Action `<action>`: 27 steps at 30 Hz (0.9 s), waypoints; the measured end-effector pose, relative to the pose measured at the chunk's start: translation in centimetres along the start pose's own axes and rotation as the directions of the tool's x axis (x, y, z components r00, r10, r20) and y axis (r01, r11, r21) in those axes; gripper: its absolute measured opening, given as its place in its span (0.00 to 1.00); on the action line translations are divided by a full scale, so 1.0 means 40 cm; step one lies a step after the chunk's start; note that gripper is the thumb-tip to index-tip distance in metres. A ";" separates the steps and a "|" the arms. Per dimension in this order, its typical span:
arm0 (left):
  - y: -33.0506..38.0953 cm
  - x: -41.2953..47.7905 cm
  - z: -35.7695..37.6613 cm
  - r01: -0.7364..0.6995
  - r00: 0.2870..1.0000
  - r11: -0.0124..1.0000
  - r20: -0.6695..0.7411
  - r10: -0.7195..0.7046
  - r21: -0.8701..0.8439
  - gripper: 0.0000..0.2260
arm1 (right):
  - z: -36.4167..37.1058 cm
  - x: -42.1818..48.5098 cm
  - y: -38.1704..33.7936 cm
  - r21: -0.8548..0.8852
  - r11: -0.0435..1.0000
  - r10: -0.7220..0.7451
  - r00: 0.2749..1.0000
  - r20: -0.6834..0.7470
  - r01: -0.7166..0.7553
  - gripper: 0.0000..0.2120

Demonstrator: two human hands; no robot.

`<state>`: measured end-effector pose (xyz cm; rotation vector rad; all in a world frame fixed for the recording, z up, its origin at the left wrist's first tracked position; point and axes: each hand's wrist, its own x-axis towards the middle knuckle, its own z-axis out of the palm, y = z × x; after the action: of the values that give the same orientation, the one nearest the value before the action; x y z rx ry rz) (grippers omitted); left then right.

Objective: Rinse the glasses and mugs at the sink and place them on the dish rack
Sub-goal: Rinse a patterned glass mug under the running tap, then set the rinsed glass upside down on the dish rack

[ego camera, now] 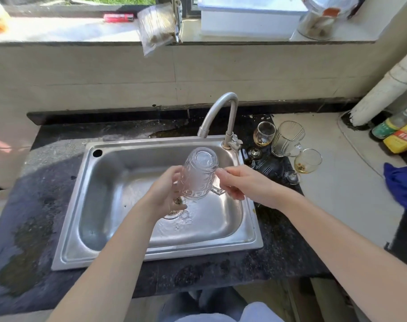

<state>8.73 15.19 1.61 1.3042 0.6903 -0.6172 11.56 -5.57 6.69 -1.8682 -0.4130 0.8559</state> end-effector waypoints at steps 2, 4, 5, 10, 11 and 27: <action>-0.004 -0.008 -0.009 -0.026 0.998 0.999 -0.051 0.028 0.038 0.12 | 0.029 -0.004 -0.003 -0.011 1.000 0.022 0.999 -0.044 -0.022 0.21; -0.026 -0.012 -0.017 0.018 0.990 0.987 -0.141 0.005 0.162 0.16 | 0.077 -0.001 -0.001 -0.182 0.976 0.098 0.989 -0.114 -0.118 0.20; -0.035 -0.013 -0.023 0.046 0.987 0.979 -0.159 -0.014 0.198 0.19 | 0.101 -0.001 0.007 -0.205 0.967 0.117 0.981 -0.155 -0.148 0.20; -0.069 -0.017 -0.071 0.126 0.990 0.972 -0.082 -0.111 0.199 0.20 | 0.218 -0.021 0.046 -0.024 0.978 0.187 0.925 -0.331 -0.206 0.20; -0.079 -0.022 -0.079 0.143 0.989 0.969 -0.062 -0.133 0.200 0.21 | 0.239 -0.022 0.054 -0.107 0.960 0.205 0.909 -0.362 -0.260 0.20; -0.156 -0.148 0.220 0.025 0.766 0.846 0.533 -0.359 0.533 0.23 | 0.333 -0.460 0.101 -0.327 0.875 0.048 0.737 -0.674 -0.356 0.16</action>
<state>1.12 5.65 3.17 1.3834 0.1045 -1.4047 -11.06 -10.05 6.66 -2.5270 0.0665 0.1901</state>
